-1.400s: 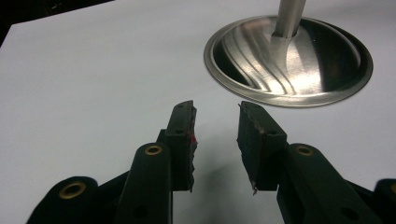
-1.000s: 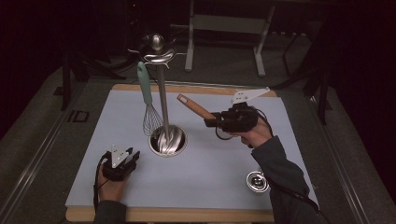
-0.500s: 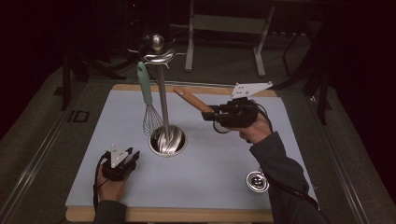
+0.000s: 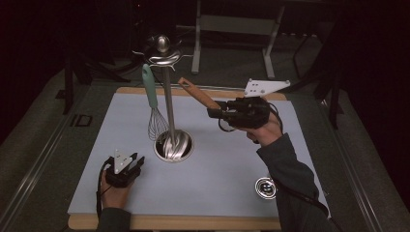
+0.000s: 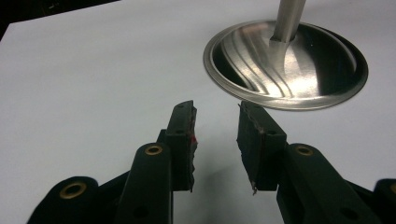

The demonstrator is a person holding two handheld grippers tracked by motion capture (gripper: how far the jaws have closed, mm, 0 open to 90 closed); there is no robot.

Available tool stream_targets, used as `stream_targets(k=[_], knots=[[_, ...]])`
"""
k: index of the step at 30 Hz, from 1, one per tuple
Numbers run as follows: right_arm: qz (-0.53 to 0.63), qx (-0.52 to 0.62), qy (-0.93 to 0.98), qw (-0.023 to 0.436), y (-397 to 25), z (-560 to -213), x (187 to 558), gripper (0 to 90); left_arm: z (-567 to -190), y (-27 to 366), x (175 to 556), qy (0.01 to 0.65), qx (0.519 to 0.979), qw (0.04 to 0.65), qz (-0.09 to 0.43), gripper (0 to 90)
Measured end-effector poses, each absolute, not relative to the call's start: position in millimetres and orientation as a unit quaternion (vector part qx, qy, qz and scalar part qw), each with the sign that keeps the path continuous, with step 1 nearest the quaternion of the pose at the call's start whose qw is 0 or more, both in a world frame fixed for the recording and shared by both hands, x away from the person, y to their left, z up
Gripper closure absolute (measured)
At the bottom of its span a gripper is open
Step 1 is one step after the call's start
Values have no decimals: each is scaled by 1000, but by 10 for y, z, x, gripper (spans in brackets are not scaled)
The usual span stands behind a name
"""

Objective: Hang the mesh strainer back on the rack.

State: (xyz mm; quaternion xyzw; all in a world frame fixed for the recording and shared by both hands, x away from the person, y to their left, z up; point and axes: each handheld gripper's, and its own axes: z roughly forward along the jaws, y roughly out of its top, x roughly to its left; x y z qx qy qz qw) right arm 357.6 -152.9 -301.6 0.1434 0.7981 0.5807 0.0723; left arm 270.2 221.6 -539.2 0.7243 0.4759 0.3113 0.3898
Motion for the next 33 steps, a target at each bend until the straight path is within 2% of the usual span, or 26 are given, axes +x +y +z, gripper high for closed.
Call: stream_targets(k=[12,20,33], knots=[[595,138,787,87,-1393,-2874,3564,688,-5391,2217,2701,476,724,390,311,666],[589,153,788,94,-1281,-2930,3643,686,-5391,2217,2700,475,725,391,311,666],[574,164,800,62,-1026,-3079,3797,683,-5390,2218,2699,475,725,391,311,666]])
